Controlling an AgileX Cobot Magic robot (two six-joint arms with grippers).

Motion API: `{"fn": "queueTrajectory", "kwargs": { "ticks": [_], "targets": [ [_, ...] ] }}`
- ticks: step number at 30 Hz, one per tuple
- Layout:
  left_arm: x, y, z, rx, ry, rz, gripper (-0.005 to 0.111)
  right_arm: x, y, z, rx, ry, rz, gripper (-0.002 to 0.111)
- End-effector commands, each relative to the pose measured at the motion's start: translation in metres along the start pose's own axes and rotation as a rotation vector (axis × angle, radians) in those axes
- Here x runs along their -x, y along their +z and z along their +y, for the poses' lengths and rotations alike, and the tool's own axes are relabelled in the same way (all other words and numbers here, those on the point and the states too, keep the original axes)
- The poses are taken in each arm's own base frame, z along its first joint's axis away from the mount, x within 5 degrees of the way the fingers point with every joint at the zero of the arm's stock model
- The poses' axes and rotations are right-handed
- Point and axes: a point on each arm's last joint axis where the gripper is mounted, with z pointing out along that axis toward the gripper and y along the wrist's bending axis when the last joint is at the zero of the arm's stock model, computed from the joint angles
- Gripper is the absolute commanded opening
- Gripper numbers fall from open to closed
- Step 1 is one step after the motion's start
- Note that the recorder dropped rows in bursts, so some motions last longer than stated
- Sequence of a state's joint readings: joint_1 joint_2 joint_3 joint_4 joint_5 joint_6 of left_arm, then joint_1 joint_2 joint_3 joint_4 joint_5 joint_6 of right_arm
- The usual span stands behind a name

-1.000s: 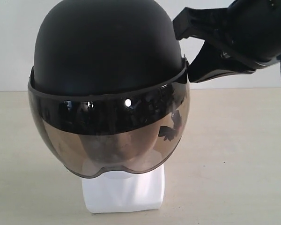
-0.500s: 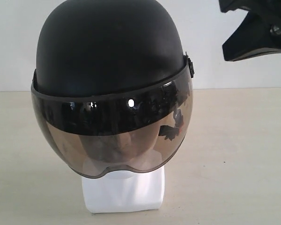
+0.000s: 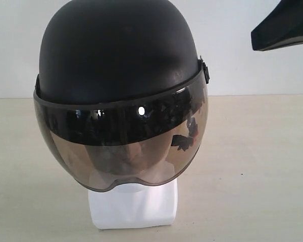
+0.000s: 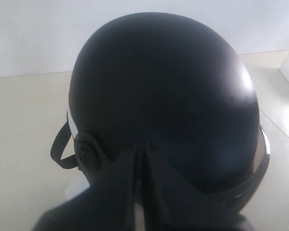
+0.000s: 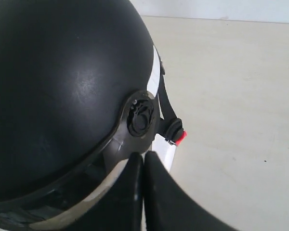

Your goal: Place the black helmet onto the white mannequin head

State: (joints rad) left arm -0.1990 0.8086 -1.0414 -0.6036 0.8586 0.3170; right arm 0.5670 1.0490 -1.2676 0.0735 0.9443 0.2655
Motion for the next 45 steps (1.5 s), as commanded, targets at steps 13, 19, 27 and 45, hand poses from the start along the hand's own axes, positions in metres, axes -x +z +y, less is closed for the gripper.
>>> {"fn": "queueTrajectory", "kwargs": {
  "ticks": [13,19,27,45],
  "targets": [
    [-0.007,-0.001,-0.004,-0.035,-0.014,0.065,0.004,-0.002,-0.002,-0.003,-0.033,-0.062,0.019,0.000],
    [-0.010,-0.028,-0.019,-0.072,-0.040,-0.008,0.004,-0.017,-0.049,-0.005,-0.020,-0.083,-0.021,0.000],
    [-0.034,-0.106,-0.054,-0.124,0.071,-0.272,0.004,-0.079,-0.165,-0.017,0.034,-0.136,-0.230,0.000],
    [-0.063,-0.120,-0.059,-0.133,0.115,-0.232,0.004,-0.148,-0.241,-0.015,0.329,-0.093,-0.472,0.000]
  ]
}}
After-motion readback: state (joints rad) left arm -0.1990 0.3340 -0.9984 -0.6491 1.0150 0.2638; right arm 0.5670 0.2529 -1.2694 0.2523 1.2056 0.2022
